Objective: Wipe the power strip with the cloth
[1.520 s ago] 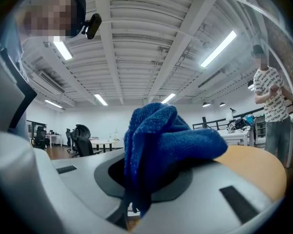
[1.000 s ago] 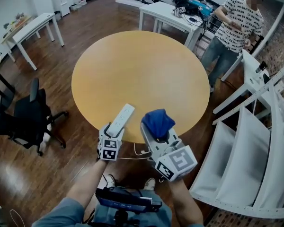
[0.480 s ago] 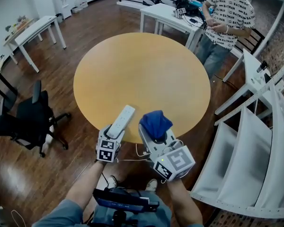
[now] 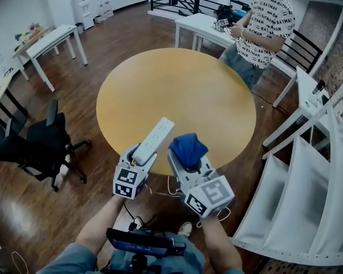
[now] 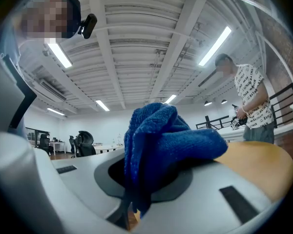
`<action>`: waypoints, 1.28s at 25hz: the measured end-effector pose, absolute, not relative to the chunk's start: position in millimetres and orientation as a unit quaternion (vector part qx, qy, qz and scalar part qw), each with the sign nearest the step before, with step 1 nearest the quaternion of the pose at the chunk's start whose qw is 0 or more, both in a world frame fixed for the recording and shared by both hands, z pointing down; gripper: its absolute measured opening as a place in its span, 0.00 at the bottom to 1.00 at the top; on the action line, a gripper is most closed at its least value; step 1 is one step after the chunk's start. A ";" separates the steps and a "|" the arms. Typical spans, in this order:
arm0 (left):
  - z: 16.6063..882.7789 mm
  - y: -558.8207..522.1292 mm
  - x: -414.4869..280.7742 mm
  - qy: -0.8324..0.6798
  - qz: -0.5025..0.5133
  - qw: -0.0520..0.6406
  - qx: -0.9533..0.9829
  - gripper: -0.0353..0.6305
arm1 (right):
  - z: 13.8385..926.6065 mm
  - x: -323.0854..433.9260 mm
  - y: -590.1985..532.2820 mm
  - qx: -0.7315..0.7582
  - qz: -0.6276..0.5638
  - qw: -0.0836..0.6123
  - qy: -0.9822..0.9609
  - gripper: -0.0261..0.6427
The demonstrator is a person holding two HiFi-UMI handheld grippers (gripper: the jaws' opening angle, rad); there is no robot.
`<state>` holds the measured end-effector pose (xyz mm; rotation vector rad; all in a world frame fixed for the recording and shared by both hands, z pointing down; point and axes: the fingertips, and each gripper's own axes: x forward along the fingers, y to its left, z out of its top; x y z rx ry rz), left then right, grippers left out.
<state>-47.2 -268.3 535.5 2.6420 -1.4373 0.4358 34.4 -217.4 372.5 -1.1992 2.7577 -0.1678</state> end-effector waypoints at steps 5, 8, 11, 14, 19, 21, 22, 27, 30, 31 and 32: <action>479.8 -256.9 -41.2 -0.465 0.108 0.014 0.879 0.49 | 361.8 37.3 -214.4 -0.396 -0.042 0.075 0.914 0.13; 447.3 -248.9 -39.1 -0.464 0.090 -0.009 0.881 0.49 | 356.1 40.0 -213.7 -0.397 -0.034 0.078 0.914 0.13; 420.8 -240.2 -39.7 -0.467 0.074 -0.024 0.881 0.49 | 352.1 41.5 -211.2 -0.397 -0.028 0.080 0.914 0.13; 405.5 -228.5 -33.9 -0.456 0.067 -0.040 0.887 0.49 | 348.7 41.8 -206.6 -0.396 -0.024 0.081 0.914 0.13; 396.1 -215.4 -21.0 -0.446 0.084 -0.071 0.888 0.49 | 319.1 35.5 -190.8 -0.374 -0.012 0.108 0.921 0.13; 393.9 -210.4 -13.9 -0.441 0.093 -0.089 0.888 0.49 | 298.2 23.9 -180.3 -0.343 -0.014 0.130 0.930 0.13; 393.2 -208.2 -11.0 -0.439 0.098 -0.098 0.888 0.49 | 290.3 14.8 -175.0 -0.324 -0.016 0.136 0.936 0.13; 392.0 -200.9 -5.5 -0.436 0.116 -0.129 0.883 0.49 | 288.7 -37.0 -156.4 -0.250 -0.015 0.109 0.962 0.13; 390.0 -197.6 -6.2 -0.440 0.123 -0.133 0.879 0.49 | 298.6 -50.5 -151.9 -0.234 -0.017 0.091 0.968 0.13; 389.5 -196.6 -7.0 -0.441 0.125 -0.133 0.879 0.49 | 301.1 -52.2 -151.9 -0.233 -0.014 0.086 0.968 0.13; 389.2 -196.0 -8.2 -0.440 0.125 -0.136 0.879 0.49 | 302.5 -52.6 -152.8 -0.234 -0.010 0.084 0.969 0.13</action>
